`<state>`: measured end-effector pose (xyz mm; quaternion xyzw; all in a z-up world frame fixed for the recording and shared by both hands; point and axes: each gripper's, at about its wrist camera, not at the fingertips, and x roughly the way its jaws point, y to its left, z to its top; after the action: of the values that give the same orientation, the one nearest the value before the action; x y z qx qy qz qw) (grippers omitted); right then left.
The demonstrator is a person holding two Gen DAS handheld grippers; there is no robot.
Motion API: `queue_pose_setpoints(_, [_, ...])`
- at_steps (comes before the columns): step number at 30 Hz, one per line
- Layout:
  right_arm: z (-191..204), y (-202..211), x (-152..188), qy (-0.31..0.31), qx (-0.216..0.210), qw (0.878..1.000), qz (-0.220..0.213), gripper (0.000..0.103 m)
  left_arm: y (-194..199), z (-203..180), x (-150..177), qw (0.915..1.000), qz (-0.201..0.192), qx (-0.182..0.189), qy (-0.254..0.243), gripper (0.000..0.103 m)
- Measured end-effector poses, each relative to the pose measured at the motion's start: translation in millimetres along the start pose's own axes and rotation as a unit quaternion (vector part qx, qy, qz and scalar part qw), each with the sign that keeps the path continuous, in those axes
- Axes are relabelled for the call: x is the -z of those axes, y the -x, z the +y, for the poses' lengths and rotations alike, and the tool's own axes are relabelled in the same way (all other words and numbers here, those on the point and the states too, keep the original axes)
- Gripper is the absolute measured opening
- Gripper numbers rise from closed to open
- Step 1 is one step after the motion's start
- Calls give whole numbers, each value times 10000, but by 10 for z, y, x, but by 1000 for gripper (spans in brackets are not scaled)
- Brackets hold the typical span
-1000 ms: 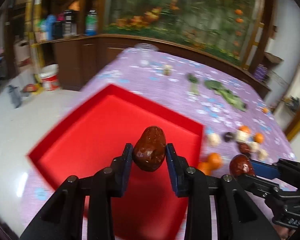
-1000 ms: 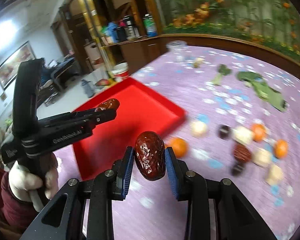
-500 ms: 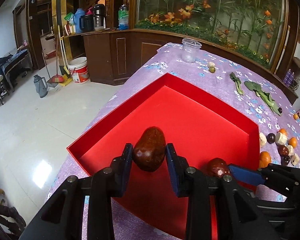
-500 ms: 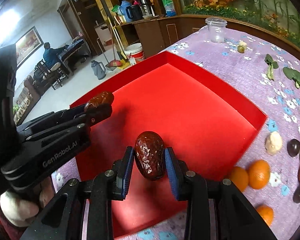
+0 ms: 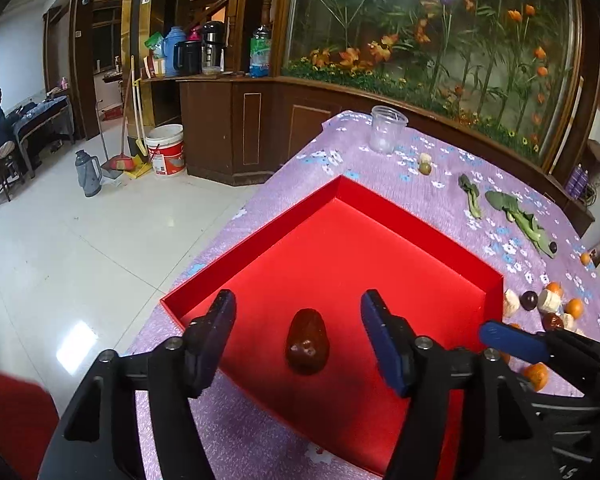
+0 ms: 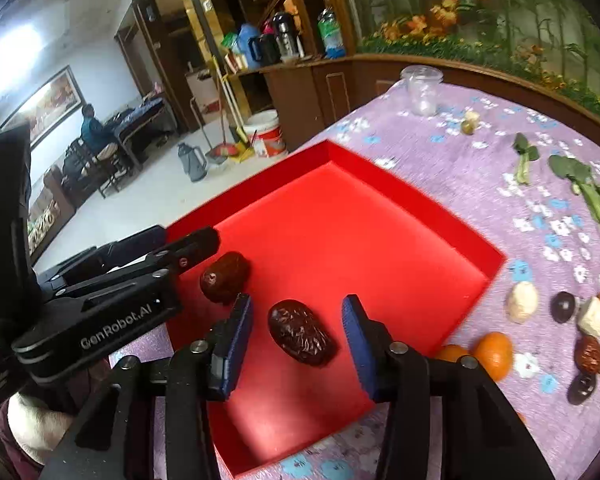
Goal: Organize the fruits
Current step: 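Carry both dates over the red tray and open both tools to drop them, then grasp a mandarin orange with the left tool while the right tool grasps a beige rice cake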
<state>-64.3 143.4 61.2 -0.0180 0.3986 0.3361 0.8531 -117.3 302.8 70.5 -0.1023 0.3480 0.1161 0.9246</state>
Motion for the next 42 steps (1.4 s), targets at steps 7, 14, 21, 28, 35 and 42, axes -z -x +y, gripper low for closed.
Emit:
queue_pose_setpoints(7, [-221,213,143,-269,109,9995,-110,59,143,-188,33,9998,-60,16,-205,69])
queue_pose_setpoints(14, [-693,659,394,-756,383,9957,-382,59,352,-367,55,9990,-204,77,-383,72])
queue_pose_setpoints(21, [-1467,1261,804,-1515,1045,9802,-733,64,436,-598,71,9980,-221,458,-371,75])
queue_pose_setpoints(28, [-1962,1463,1057,-1951,1346,9691,-686,64,323,-1254,239,9874,142,1205,-1012,75])
queue_pose_setpoints(35, [-2046,1328,993,-1694,1328,9754,-473,64,50,-1913,580,9668,836,1826,-1578,75])
queue_pose_setpoints(42, [-2246,1309,945,-1608,2097,9638,-345,63,-102,-2140,720,9610,963,1708,-1951,73])
